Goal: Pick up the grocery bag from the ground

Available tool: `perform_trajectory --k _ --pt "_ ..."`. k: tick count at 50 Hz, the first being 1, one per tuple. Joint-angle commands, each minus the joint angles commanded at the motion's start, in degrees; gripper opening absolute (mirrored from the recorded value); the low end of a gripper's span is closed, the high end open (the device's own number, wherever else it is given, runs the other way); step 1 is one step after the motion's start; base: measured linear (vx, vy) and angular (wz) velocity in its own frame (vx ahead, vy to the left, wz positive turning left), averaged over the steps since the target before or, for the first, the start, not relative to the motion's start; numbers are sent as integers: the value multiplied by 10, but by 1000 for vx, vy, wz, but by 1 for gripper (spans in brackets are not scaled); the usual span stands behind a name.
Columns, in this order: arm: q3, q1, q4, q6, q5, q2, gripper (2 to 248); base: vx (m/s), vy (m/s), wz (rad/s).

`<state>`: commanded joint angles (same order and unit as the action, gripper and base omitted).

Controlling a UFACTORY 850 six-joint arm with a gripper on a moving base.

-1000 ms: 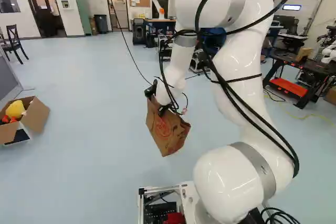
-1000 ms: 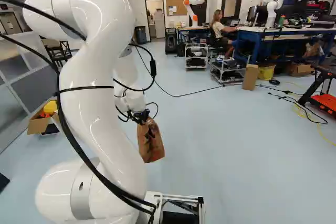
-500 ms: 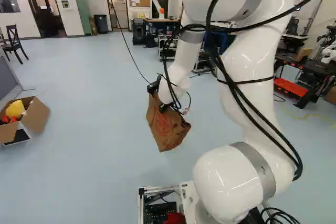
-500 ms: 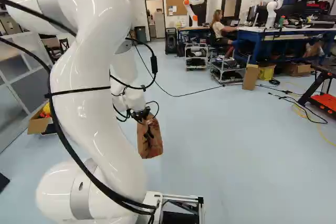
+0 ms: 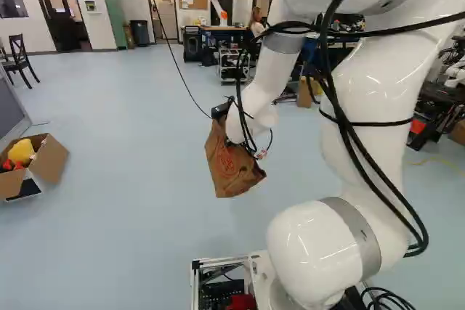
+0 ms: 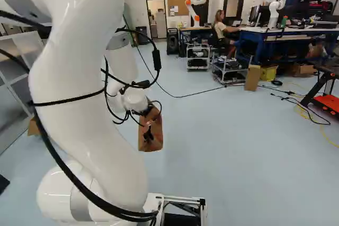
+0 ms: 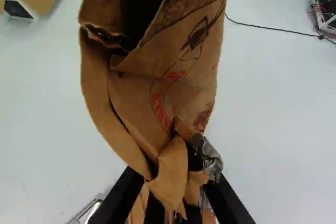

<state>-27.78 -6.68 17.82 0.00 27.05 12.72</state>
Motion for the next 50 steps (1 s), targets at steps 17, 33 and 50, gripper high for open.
perform_trajectory --k 17,33,50 --pt "71 21 -55 0 71 -89 23 0 0 0" --pt "129 38 -101 0 130 -162 23 0 0 0" --pt "175 51 -137 0 177 -221 23 0 0 0"
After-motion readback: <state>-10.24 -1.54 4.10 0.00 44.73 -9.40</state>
